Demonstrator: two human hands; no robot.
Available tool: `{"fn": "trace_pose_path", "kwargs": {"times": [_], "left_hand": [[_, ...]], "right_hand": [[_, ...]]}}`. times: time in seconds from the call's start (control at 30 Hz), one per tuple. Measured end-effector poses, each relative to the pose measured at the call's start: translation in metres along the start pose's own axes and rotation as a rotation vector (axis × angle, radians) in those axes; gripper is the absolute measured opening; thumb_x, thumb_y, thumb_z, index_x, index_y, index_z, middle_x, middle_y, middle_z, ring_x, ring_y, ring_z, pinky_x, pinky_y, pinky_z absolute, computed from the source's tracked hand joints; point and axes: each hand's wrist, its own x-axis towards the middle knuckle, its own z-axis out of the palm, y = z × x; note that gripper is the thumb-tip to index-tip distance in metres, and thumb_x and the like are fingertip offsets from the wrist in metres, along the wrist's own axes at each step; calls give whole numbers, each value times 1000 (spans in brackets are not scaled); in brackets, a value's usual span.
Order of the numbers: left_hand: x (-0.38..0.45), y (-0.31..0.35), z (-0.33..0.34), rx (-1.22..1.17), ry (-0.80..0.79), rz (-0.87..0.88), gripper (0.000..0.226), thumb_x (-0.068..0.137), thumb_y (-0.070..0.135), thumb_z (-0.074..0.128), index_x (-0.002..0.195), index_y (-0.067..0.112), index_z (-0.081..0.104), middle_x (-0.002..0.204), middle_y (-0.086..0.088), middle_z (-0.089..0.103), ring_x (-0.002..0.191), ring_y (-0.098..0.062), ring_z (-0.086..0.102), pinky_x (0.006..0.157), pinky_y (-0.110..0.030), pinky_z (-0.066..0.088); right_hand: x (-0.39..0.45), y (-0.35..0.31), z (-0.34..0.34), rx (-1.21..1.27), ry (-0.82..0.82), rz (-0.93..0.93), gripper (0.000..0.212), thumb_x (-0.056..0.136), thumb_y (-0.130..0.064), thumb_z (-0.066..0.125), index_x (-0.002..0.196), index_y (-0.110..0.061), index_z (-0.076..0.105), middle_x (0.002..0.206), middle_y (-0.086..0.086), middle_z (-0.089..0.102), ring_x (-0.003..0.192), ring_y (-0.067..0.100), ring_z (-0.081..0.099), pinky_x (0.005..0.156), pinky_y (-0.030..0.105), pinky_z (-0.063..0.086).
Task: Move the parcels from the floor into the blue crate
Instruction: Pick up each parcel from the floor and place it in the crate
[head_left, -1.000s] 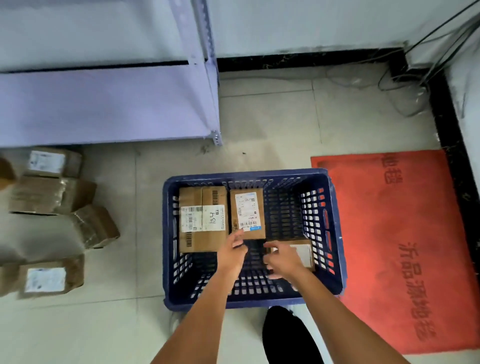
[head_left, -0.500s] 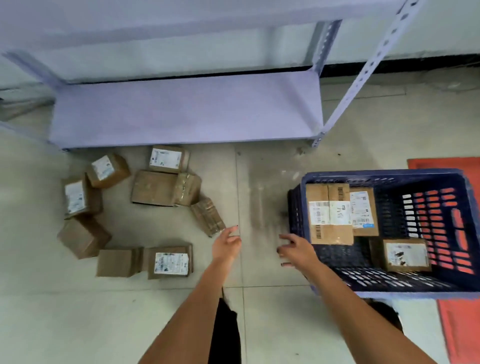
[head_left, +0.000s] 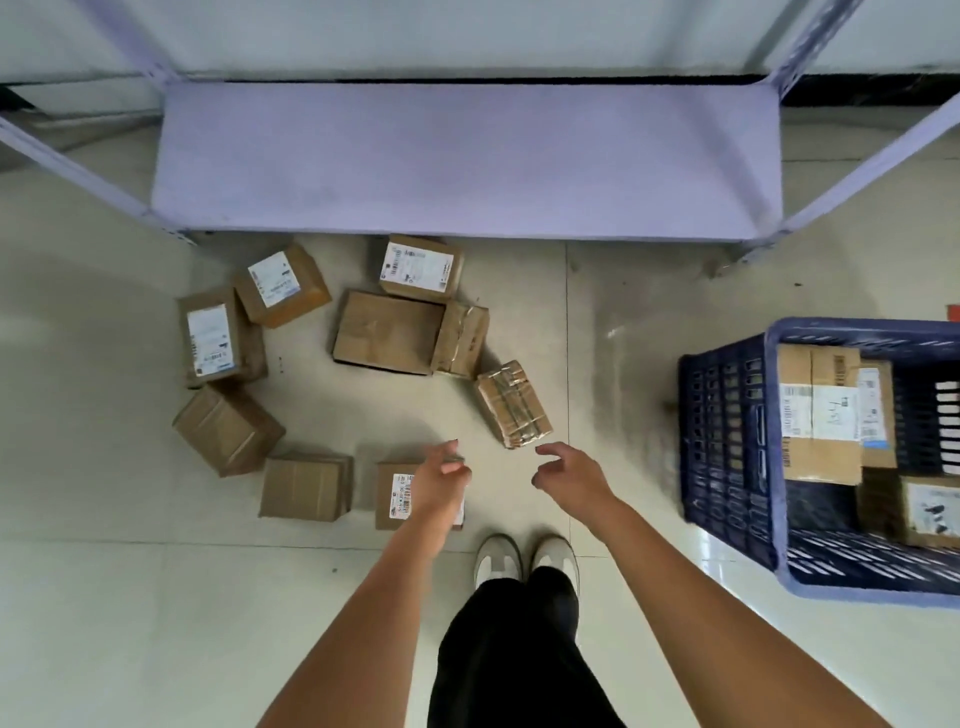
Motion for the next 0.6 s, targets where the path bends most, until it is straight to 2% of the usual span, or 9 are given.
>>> {"fn": "trace_pose_path", "kwargs": {"times": [0.07,0.13,0.2,0.23,0.27,0.33,0.4,0.5,0.6], "left_hand": [[27,-8,16,-29,-33,-24,47,88,2,49,132,19,50,113,-7,63,65,-9,50,54,-18,42],[58,-12,34,-61,-67,-30,49,89,2,49,134,19,47,125,-11,60,67,-10,52,62,-21,44],[91,-15,55,-87,-96,-31,51,89,2,50,137,17,44,130,-13,57,88,-19,59,81,-28,50],[107,-15,66,-94,-101,-29,51,89,3,51,137,16,44,129,-13,56,103,-25,59,93,-33,49],[122,-14,77,-99,-98,-27,49,89,3,50,136,15,45,127,-13,57,111,-28,57,98,-35,47],[151,-11,97,-151,-93,-15,47,88,2,47,133,16,47,119,-13,61,109,-30,58,96,-36,47],[174,-8,113,-205,-88,-16,46,89,3,44,134,16,48,122,-14,62,107,-32,60,93,-37,49],[185,-5,123,-217,-75,-7,47,87,0,39,131,10,50,122,-19,62,90,-26,56,75,-28,45],[166,5,118,-211,-88,27,44,85,-2,38,125,6,53,114,-19,64,83,-22,54,59,-20,45]], "right_hand": [[34,3,3,-62,41,-13,49,82,-11,59,130,-16,53,109,5,58,96,22,57,71,22,44],[75,6,6,-159,97,-39,53,81,-15,62,133,-15,48,120,9,58,112,27,56,85,28,45],[118,10,9,-264,139,-42,69,80,-25,66,141,-17,35,136,13,49,125,30,48,99,34,43],[138,12,12,-306,150,-36,80,78,-32,68,145,-18,27,141,13,43,129,31,44,103,38,41],[156,14,15,-348,156,-38,89,76,-38,70,147,-18,20,143,13,39,132,32,41,106,42,38],[186,16,25,-409,158,-46,105,70,-46,74,149,-17,10,145,12,35,134,33,38,107,46,35],[206,16,37,-421,163,-47,107,69,-46,73,148,-16,7,141,13,37,131,34,41,105,47,36],[217,14,52,-460,253,-50,83,79,-33,63,142,-12,14,132,14,42,123,34,47,95,45,40],[207,7,55,-452,333,-37,63,83,-26,59,132,-11,23,126,14,45,118,34,49,89,45,43]]}}
